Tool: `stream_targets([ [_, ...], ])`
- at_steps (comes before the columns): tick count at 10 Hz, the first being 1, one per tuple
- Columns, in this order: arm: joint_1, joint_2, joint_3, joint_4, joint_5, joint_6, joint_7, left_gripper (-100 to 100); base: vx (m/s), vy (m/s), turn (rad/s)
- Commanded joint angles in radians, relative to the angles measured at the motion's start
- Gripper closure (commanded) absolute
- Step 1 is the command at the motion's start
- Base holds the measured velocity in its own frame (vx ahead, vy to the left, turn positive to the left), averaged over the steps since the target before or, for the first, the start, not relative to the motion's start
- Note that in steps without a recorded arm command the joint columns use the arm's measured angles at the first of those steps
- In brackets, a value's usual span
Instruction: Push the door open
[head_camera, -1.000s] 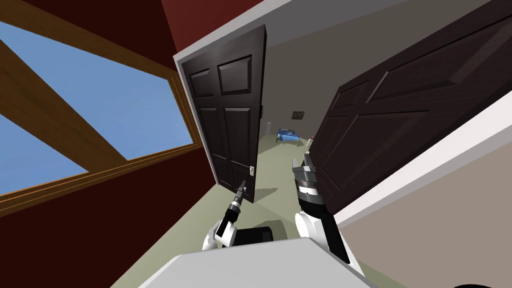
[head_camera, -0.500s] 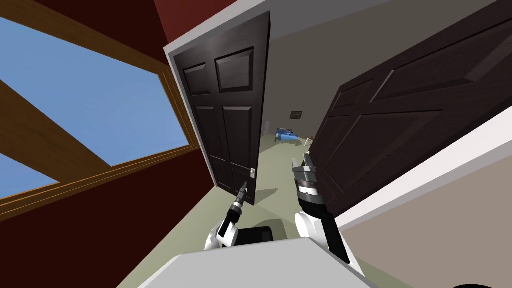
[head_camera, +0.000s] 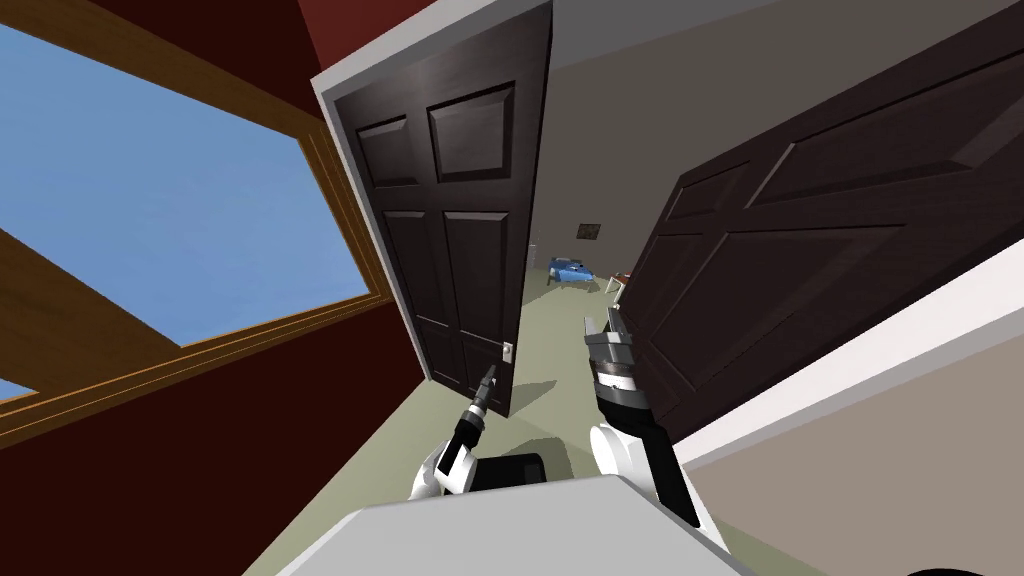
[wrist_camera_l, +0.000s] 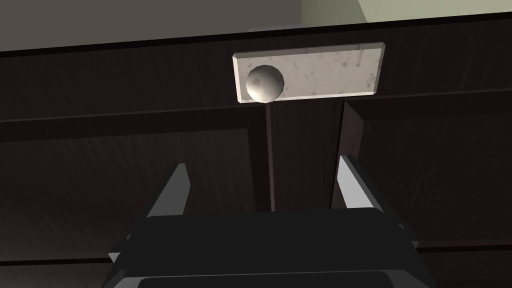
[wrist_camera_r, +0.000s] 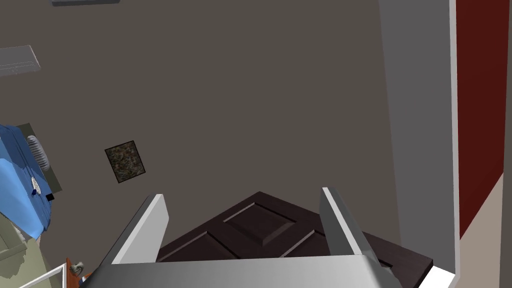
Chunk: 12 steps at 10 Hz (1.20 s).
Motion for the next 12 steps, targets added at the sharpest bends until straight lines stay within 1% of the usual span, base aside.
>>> stream_targets([
  [1, 0.005, 0.018, 0.002, -0.01, 0.0, 0.002, 0.001, -100, 0.195, -0.086, -0.026],
  [3, 0.004, 0.025, 0.008, -0.004, -0.001, -0.001, 0.002, -100, 0.174, -0.086, -0.024],
  [4, 0.003, 0.023, 0.011, -0.001, -0.001, -0.003, 0.002, -100, 0.216, -0.087, -0.027],
  [5, 0.002, 0.018, 0.014, 0.001, -0.001, -0.005, 0.002, -100, 0.214, -0.081, -0.025],
  [7, 0.001, -0.006, 0.019, 0.007, -0.001, -0.009, 0.003, -100, 0.193, -0.086, -0.036],
  [8, 0.007, 0.001, 0.017, -0.004, -0.001, -0.005, 0.0, -100, 0.066, -0.034, 0.016],
  [9, 0.007, 0.001, 0.017, -0.004, -0.001, -0.005, 0.0, 100, -0.013, 0.005, -0.01],
  [12, 0.007, 0.001, 0.017, -0.004, -0.001, -0.005, 0.0, 100, -0.016, 0.009, -0.005],
])
